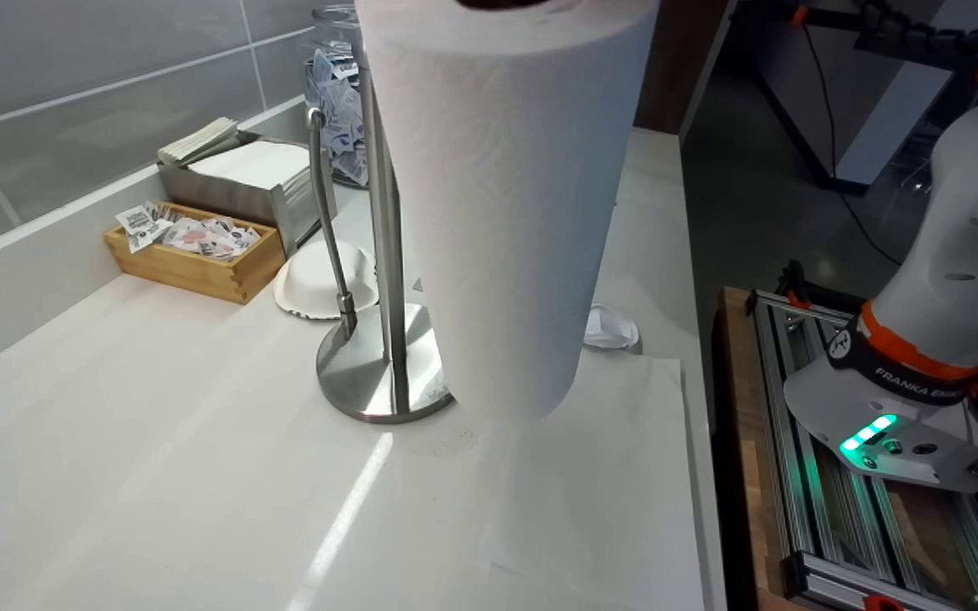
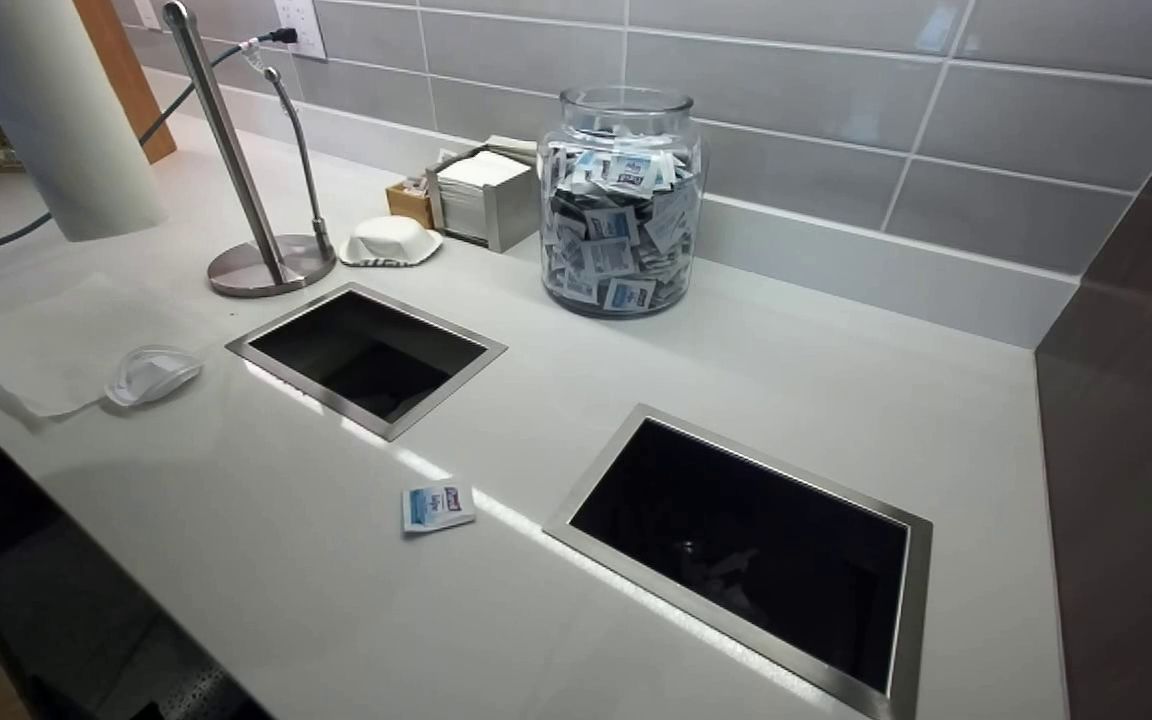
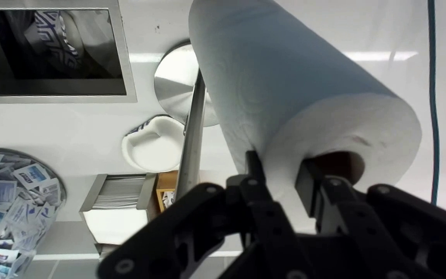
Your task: Remove the paper towel roll from the silver stand.
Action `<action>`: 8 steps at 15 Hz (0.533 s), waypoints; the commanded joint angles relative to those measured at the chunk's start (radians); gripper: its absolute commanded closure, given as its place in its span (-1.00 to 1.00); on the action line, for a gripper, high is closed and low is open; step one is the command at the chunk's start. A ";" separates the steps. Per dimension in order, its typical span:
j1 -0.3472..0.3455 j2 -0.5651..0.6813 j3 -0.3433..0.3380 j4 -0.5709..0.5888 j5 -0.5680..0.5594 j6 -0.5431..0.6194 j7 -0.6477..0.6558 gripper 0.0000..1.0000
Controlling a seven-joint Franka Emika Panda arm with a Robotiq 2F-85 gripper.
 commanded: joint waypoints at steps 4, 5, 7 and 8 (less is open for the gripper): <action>0.036 -0.020 -0.015 -0.140 0.033 0.233 -0.084 0.87; 0.042 -0.017 -0.016 -0.150 0.042 0.256 -0.091 0.87; 0.058 -0.013 -0.025 -0.162 0.083 0.273 -0.108 0.87; 0.066 -0.012 -0.030 -0.166 0.103 0.272 -0.120 0.87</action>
